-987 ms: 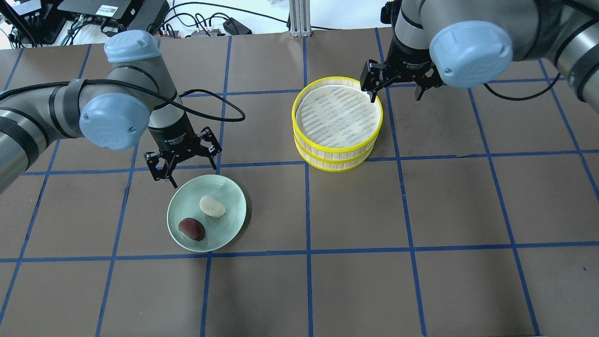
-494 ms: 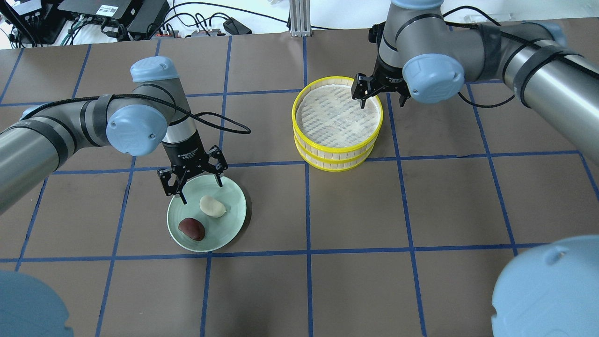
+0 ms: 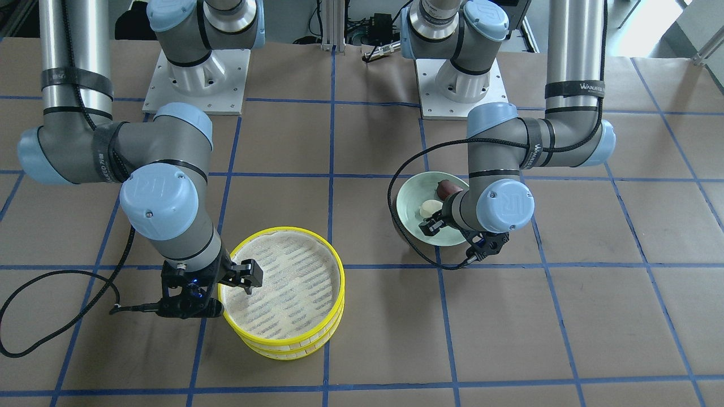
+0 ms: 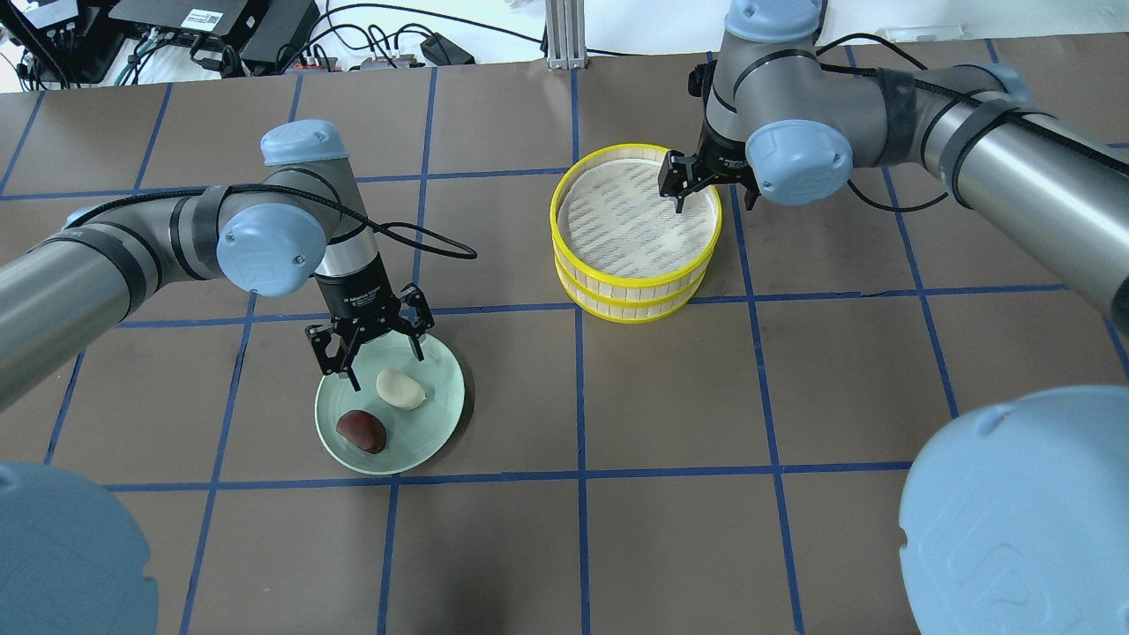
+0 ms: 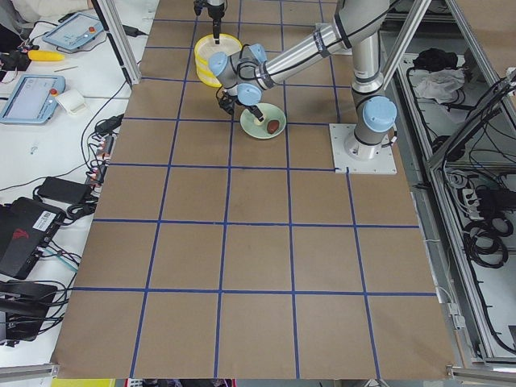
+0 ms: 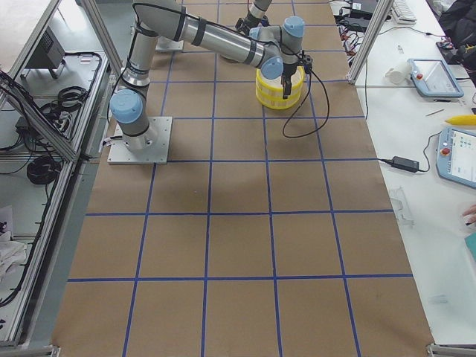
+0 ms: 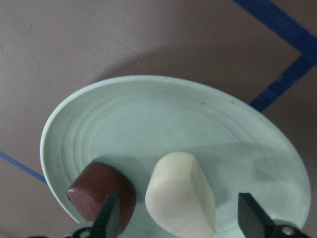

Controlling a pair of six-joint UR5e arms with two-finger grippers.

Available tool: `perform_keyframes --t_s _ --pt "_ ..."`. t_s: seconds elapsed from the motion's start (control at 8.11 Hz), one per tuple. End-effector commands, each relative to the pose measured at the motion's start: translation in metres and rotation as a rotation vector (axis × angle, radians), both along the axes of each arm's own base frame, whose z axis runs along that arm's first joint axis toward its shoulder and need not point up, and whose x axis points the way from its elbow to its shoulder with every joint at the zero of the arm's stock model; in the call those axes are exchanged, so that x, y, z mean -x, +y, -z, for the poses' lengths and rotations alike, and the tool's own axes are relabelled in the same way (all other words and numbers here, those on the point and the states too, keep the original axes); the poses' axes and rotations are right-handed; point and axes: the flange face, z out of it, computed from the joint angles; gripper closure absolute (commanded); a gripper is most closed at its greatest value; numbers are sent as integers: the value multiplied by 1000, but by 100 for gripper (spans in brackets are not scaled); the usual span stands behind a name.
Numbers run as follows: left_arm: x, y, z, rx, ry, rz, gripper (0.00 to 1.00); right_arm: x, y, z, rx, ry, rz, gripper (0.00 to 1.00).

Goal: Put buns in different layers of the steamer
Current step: 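Grasp the white bun with the left gripper while the right grips the top tier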

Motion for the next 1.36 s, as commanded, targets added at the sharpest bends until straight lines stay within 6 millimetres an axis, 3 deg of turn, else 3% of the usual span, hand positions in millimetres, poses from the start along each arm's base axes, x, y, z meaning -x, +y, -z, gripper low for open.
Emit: perform_keyframes --t_s 0.0,0.25,0.37,0.49,0.62,0.74,0.99,1.23 --pt "0 -1 11 -20 -4 -9 18 0 -1 1 4 -1 -3 57" --pt "0 0 14 -26 -4 -9 18 0 -1 1 4 -2 -1 88" --pt "0 -1 16 -29 -4 -9 18 0 -1 2 2 -2 -1 99" --pt "0 -2 19 -26 -3 -10 35 0 -1 0 4 -1 -4 100" --pt "-1 -8 17 -8 -10 -7 73 0 0 1 1 3 -9 100" --pt "-1 -11 13 4 -12 -9 96 1 0 -2 3 12 -13 100" --pt "-1 -18 2 39 -18 -22 100 2 1 -19 28 15 -17 100" --pt "-1 -31 -27 103 -13 -27 100 12 12 -65 44 15 -8 100"
